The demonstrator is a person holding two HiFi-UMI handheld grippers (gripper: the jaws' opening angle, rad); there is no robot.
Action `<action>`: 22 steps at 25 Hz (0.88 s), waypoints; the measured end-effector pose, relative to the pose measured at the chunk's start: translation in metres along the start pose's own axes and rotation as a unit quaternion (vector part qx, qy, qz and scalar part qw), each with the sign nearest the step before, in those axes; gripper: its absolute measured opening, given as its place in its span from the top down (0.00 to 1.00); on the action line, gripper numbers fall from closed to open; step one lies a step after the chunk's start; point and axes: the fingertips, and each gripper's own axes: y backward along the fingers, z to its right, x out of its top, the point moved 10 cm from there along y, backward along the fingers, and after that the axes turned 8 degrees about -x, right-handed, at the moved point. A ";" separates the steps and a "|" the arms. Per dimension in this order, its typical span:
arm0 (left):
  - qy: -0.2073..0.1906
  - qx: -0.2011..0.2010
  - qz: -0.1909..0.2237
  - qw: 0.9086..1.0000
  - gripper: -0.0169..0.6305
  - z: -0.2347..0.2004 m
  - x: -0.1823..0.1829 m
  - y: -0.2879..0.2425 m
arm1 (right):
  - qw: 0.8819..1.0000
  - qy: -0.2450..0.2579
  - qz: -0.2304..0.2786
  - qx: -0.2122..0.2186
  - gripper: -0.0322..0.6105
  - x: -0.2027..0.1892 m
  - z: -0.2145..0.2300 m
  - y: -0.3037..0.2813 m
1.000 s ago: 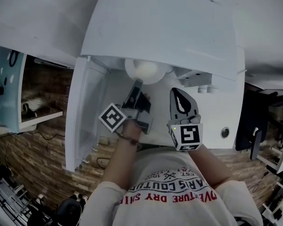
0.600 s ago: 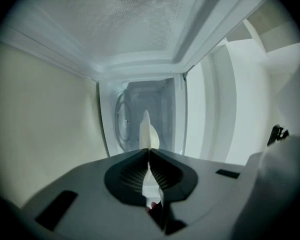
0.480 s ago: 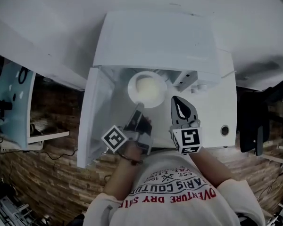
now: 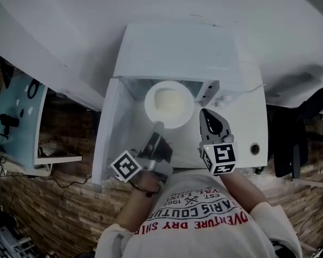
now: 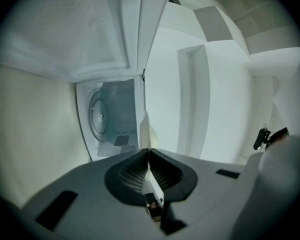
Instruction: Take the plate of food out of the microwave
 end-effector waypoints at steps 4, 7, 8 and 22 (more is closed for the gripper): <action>-0.014 -0.019 -0.002 1.000 0.95 0.015 0.002 -0.004 | 1.000 0.012 0.026 0.002 0.93 0.019 0.002 0.002; -0.019 -0.029 -0.006 0.999 0.95 0.023 0.003 -0.008 | 0.999 0.015 0.039 -0.002 0.93 0.028 0.004 0.004; -0.018 -0.031 -0.007 0.999 0.95 0.025 0.003 -0.009 | 0.999 0.017 0.043 -0.004 0.93 0.030 0.005 0.005; -0.007 -0.037 -0.008 0.999 0.95 0.026 0.003 -0.013 | 0.999 0.020 0.046 -0.014 0.93 0.036 0.007 0.007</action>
